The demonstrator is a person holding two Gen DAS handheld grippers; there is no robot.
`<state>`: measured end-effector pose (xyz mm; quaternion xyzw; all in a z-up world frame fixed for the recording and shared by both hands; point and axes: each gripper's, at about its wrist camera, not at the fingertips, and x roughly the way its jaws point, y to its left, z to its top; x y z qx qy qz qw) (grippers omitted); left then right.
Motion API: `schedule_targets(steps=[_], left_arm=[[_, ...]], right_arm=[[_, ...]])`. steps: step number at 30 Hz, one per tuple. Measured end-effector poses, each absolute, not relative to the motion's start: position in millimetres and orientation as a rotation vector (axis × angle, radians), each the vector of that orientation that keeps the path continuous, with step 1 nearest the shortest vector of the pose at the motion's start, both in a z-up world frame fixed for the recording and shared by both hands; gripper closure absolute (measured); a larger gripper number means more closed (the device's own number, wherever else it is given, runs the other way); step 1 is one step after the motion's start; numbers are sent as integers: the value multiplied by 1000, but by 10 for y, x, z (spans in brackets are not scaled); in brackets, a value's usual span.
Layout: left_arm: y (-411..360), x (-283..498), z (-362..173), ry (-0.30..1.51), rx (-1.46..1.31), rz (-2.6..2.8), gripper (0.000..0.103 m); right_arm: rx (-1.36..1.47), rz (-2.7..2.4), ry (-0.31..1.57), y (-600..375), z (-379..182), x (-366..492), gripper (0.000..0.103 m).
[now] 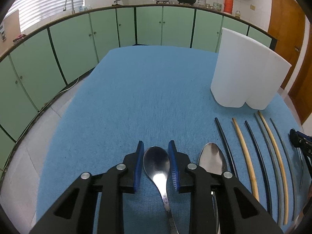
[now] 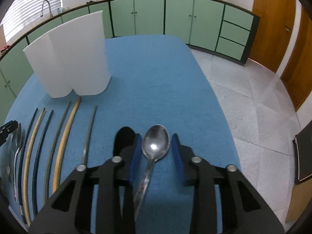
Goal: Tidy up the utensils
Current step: 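Lower both held spoons into the white utensil holder and open both tools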
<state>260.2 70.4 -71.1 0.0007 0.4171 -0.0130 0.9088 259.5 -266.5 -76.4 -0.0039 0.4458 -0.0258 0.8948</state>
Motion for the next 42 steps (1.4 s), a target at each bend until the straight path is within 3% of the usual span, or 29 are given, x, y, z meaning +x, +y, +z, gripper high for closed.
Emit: schedule_targets(steps=[6, 23, 42], left_arm=[[701, 2490, -632, 840, 1, -31, 77], [656, 2104, 201, 550, -42, -122, 78], [568, 2154, 640, 380, -75, -171, 78]], right_arm=[[1, -23, 897, -2656, -669, 2494, 75], [-64, 36, 507, -2553, 233, 1954, 75], [-49, 121, 360, -2493, 825, 2060, 75]])
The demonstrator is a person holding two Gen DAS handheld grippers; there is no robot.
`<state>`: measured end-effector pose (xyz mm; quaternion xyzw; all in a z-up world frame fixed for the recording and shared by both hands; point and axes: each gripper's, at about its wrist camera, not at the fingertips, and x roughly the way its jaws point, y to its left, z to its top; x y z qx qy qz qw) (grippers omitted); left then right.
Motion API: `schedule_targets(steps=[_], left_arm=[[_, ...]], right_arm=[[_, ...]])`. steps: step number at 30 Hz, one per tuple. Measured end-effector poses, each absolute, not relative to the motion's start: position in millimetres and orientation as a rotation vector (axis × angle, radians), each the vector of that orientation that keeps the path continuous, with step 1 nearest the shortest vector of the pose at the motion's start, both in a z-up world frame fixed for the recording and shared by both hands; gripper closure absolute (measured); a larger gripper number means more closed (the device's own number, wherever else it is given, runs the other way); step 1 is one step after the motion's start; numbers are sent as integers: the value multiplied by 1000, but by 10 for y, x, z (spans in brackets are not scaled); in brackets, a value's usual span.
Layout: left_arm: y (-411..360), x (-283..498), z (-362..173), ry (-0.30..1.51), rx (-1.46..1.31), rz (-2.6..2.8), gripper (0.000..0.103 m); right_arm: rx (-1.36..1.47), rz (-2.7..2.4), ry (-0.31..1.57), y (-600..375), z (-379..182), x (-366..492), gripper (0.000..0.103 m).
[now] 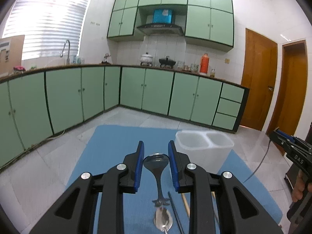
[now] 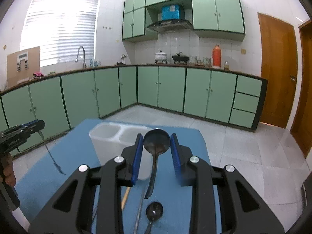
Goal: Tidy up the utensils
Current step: 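Lower both held spoons into the white utensil holder and open both tools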
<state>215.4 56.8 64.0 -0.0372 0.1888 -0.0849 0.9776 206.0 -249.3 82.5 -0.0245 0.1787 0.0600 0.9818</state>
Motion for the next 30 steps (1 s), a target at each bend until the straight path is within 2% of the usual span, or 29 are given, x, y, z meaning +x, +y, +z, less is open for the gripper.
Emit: schedule_targets(steps=[9, 15, 22, 30], left_arm=[[257, 2495, 1179, 269, -52, -219, 78], [-29, 2849, 1385, 223, -45, -244, 78], [-268, 3349, 1002, 323, -27, -249, 78], [-251, 3573, 549, 430, -19, -221, 78]], right_arm=[[-44, 127, 258, -2395, 1288, 2558, 75], [-26, 136, 251, -2350, 1327, 3032, 76], [-31, 140, 366, -2291, 838, 3438, 76], [-36, 147, 445, -2186, 428, 3501, 75]])
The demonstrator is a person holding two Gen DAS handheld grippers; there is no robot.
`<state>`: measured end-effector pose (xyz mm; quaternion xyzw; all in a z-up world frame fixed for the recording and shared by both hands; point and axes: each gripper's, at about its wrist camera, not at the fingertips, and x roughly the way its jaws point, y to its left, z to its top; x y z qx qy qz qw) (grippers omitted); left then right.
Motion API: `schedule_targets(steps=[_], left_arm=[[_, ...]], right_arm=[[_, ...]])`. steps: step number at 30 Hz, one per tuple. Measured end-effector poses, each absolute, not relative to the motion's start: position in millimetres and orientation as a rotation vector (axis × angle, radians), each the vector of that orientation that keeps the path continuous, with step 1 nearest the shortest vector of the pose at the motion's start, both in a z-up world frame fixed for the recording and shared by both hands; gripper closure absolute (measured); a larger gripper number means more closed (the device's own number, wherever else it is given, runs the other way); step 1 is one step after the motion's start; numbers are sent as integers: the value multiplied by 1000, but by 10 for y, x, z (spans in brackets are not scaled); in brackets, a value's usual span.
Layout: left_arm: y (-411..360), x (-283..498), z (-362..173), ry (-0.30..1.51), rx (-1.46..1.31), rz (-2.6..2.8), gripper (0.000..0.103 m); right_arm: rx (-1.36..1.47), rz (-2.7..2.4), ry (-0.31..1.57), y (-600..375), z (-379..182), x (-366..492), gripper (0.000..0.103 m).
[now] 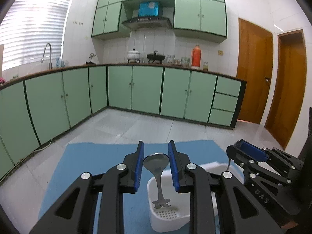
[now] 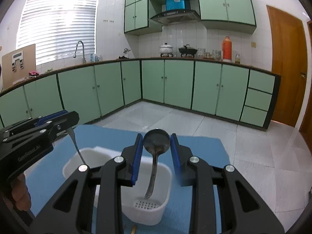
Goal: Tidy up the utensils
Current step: 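Lower both held spoons into the white utensil holder and open both tools, then grasp the large silver spoon with the left tool while the right tool grasps the black spoon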
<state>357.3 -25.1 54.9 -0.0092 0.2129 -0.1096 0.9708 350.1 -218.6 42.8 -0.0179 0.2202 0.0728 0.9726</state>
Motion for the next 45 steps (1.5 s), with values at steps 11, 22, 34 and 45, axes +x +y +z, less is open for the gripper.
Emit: schedule_targets(steps=[11, 22, 34, 45], left_arm=[[-101, 3246, 513, 446, -1, -201, 50], [181, 2503, 44, 600, 31, -106, 19], [247, 2506, -603, 811, -15, -41, 19], [213, 2581, -728, 880, -56, -105, 44]], right_arm=[[-59, 88, 382, -2195, 501, 3083, 47], [-24, 23, 461, -2414, 104, 2351, 33], [-17, 11, 571, -2423, -356, 2115, 33], [-25, 1, 612, -2472, -487, 2112, 33]])
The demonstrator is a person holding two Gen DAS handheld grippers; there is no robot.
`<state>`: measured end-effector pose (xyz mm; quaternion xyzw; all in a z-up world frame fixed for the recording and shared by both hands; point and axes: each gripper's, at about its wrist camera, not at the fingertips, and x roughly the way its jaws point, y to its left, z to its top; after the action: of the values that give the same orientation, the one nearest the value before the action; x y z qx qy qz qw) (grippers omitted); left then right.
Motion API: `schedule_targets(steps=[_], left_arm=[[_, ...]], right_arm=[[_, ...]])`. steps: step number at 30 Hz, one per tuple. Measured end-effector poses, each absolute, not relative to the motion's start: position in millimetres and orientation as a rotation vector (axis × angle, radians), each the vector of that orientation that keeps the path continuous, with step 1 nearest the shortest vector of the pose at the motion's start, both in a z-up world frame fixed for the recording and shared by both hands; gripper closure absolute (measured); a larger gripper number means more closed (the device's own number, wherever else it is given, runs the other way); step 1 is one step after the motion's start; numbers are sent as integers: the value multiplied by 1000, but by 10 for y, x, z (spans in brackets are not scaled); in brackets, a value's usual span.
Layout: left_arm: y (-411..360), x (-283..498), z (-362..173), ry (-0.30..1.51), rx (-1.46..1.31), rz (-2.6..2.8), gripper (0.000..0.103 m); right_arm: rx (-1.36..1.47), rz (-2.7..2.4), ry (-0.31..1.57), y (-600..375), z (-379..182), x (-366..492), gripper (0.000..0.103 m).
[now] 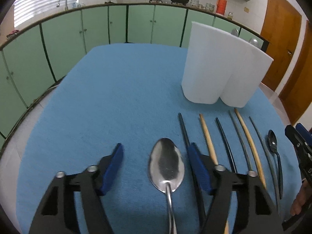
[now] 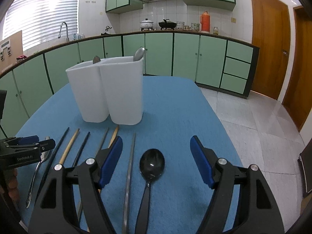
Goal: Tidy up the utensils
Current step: 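Grasp the large silver spoon with the left tool while the right tool grasps the black spoon, then lift both held spoons and carry them toward the white utensil holder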
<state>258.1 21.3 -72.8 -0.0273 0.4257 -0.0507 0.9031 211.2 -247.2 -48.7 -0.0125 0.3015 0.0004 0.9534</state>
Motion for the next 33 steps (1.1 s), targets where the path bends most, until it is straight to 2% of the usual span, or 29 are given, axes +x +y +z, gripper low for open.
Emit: schedule_targets(steps=[2, 4, 5, 13, 27, 31, 33], left_arm=[[206, 2573, -742, 879, -52, -104, 49], [205, 2571, -747, 880, -50, -113, 64], [213, 2567, -744, 879, -57, -117, 68], [293, 2508, -630, 816, -101, -118, 68], [285, 2525, -503, 753, -66, -122, 68], [267, 2502, -519, 751, -60, -126, 68], [275, 2504, -518, 750, -61, -129, 68]], right_arm=[[-32, -1, 621, -2477, -496, 2105, 33], [-44, -12, 640, -2477, -527, 2105, 33], [-46, -13, 647, -2479, -534, 2108, 33], [-36, -8, 725, -2501, -643, 2194, 35], [36, 25, 873, -2555, -772, 2516, 57], [26, 21, 887, -2527, -761, 2565, 61], [16, 18, 896, -2519, -760, 2610, 67]])
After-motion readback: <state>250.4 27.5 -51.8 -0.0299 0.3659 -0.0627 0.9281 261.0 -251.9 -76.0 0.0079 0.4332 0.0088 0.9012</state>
